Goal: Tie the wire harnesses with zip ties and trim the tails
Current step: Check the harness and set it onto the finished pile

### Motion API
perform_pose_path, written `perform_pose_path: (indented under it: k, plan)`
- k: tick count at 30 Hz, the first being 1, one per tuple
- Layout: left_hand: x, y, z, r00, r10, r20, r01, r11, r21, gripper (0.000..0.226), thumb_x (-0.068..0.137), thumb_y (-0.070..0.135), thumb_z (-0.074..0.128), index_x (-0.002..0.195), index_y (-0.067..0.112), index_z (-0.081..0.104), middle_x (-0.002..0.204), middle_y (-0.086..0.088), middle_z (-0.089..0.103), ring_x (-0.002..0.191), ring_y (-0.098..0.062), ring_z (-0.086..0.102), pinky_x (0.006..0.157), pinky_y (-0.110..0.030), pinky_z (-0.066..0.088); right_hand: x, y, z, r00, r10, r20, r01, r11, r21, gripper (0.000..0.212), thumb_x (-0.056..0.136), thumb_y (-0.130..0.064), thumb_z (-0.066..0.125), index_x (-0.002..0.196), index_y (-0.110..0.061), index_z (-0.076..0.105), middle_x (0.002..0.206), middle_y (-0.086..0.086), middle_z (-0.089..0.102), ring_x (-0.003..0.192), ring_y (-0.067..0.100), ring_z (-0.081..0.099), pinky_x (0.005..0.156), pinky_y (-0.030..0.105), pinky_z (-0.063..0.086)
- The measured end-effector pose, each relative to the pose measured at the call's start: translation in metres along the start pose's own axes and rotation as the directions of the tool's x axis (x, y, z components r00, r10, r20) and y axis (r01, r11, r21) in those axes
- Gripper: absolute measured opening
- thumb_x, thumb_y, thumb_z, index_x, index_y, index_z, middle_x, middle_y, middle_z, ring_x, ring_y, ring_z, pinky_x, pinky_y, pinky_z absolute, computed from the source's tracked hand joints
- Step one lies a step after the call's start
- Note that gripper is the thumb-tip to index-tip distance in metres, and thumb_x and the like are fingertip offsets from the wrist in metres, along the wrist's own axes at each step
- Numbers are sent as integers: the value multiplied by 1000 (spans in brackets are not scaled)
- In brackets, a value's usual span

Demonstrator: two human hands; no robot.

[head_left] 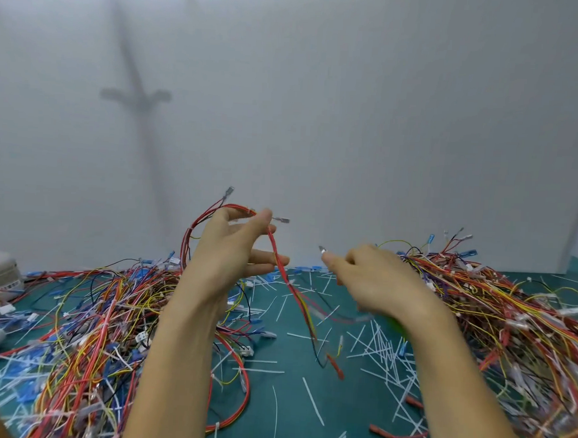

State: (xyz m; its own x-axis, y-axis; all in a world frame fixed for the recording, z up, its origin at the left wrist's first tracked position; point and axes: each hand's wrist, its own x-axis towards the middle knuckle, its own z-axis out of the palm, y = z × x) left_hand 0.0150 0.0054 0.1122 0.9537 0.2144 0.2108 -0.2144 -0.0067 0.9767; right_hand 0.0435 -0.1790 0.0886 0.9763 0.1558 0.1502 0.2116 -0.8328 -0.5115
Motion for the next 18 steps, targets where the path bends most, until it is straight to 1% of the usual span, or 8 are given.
perform_pose_path:
  k: [2,3,5,6,9,13,16,18]
  plan:
    - [1,-2,0,999,24,-27,-24,1000,1,13,98,17,58,106,9,51,98,-7,70,58,-22,73,50,-22,57,9,5,18,998,51,27,-48,994,-102,52,101,-56,31,72,-17,47,94,17,60,98,33,61,80,38,44]
    - [2,-2,0,999,33,-31,-33,999,2,9,97,11,57,102,8,51,96,-9,70,56,-21,72,49,-22,56,14,8,28,996,81,47,-73,985,-156,50,102,-56,30,79,-17,53,105,19,62,104,33,60,83,39,44]
    - [3,-3,-1,999,37,-22,-37,999,-10,9,94,1,59,97,5,52,93,-14,69,60,-21,73,51,-23,57,20,13,49,988,133,81,-105,951,-290,49,103,-51,31,112,-13,61,126,15,62,116,32,59,88,39,44]
    - [4,-3,-2,999,40,-13,-40,999,-20,10,92,-3,59,94,4,52,89,-16,68,62,-21,73,53,-24,58,22,15,59,983,151,102,-107,931,-348,48,104,-47,32,122,-12,59,132,14,60,120,32,57,92,39,44]
    - [7,-5,-1,999,40,3,-40,998,-43,16,91,-12,52,97,3,52,81,-17,65,61,-18,72,56,-23,58,26,20,89,962,214,168,-129,903,-411,46,104,-39,37,136,-7,48,140,18,51,129,36,47,103,46,42]
    - [10,-9,-2,999,48,11,-48,998,35,31,93,-11,52,118,6,50,85,-17,64,60,-15,72,57,-23,59,27,23,113,951,246,185,-143,886,-441,52,103,-37,41,142,-4,35,144,21,39,132,38,39,103,46,41]
    - [11,-14,-4,997,80,7,-80,990,120,32,94,-7,54,120,12,49,77,-12,66,65,-15,73,60,-25,59,26,25,121,956,235,173,-129,872,-472,48,101,-35,44,139,-5,36,144,20,39,132,36,36,102,43,40]
    - [12,-18,-4,994,112,6,-110,973,203,30,96,-3,55,116,19,50,65,-3,69,70,-17,73,69,-31,61,26,25,124,961,221,165,-110,856,-506,45,101,-34,43,137,-7,36,142,19,39,131,34,34,101,43,38]
